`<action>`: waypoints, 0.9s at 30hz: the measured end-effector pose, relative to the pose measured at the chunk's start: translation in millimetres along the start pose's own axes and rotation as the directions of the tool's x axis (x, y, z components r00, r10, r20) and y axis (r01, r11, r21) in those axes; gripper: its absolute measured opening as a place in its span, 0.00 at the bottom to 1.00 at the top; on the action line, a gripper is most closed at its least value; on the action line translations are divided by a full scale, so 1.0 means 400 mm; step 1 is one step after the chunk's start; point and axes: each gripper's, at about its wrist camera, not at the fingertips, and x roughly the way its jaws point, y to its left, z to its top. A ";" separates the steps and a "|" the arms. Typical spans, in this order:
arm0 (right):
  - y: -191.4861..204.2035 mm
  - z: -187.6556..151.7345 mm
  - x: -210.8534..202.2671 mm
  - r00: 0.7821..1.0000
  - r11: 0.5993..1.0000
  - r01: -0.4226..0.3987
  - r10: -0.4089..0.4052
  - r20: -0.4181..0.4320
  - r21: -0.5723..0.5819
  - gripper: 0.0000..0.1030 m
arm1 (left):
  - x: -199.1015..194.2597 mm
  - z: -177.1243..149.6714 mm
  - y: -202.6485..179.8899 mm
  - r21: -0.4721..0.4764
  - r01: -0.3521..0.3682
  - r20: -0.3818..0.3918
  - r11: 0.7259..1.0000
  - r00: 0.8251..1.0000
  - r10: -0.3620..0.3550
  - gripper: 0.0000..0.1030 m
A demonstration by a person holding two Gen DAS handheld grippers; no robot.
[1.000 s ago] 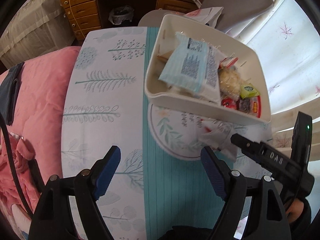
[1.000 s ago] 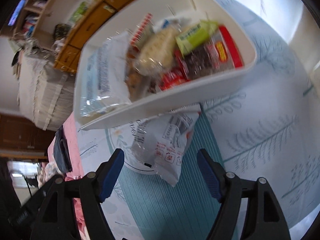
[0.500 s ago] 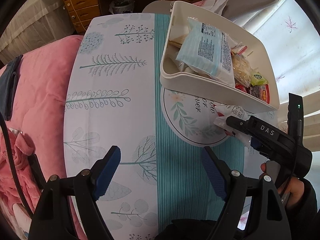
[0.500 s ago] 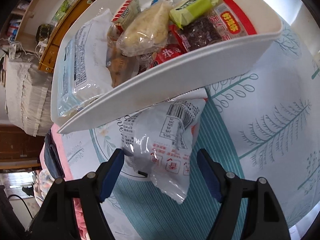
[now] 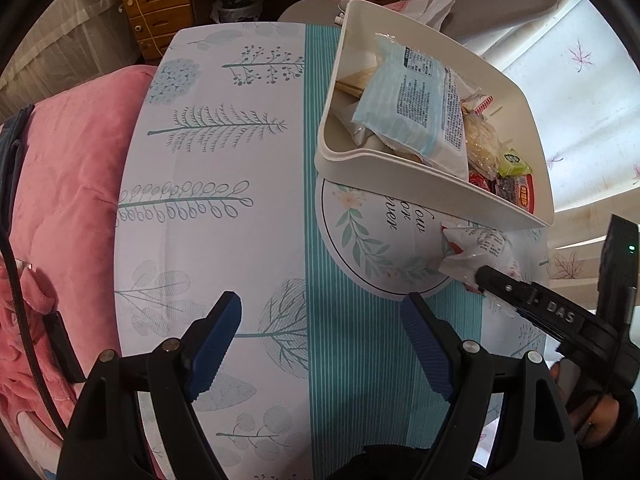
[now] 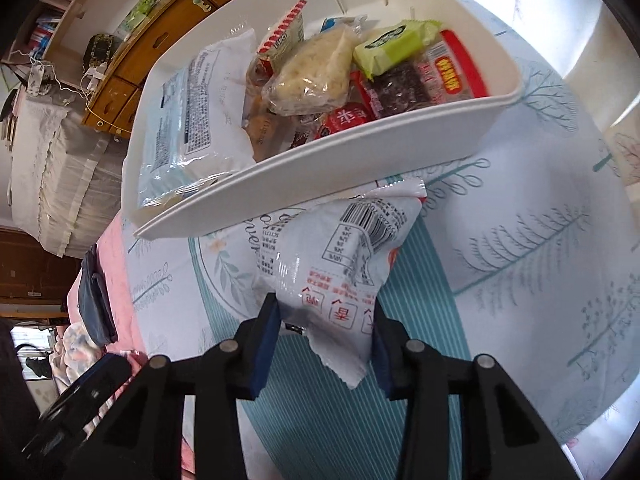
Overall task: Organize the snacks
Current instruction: 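Lift the white bag with the right tool over the basket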
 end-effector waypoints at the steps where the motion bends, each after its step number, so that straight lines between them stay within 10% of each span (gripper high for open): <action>1: -0.001 -0.002 -0.012 1.000 1.000 0.002 -0.002 -0.001 -0.002 0.40 | 0.005 -0.001 -0.002 0.003 0.006 -0.005 1.000 1.000 -0.006 0.79; 10: -0.044 -0.006 -0.135 0.998 0.998 0.059 -0.059 0.001 0.015 0.40 | 0.048 -0.017 -0.024 0.041 0.036 -0.055 0.999 0.998 -0.033 0.79; 27: 0.025 0.126 -0.261 0.946 0.990 0.121 -0.091 0.312 -0.078 0.41 | 0.032 -0.009 -0.017 0.066 0.075 0.003 0.995 0.997 -0.076 0.79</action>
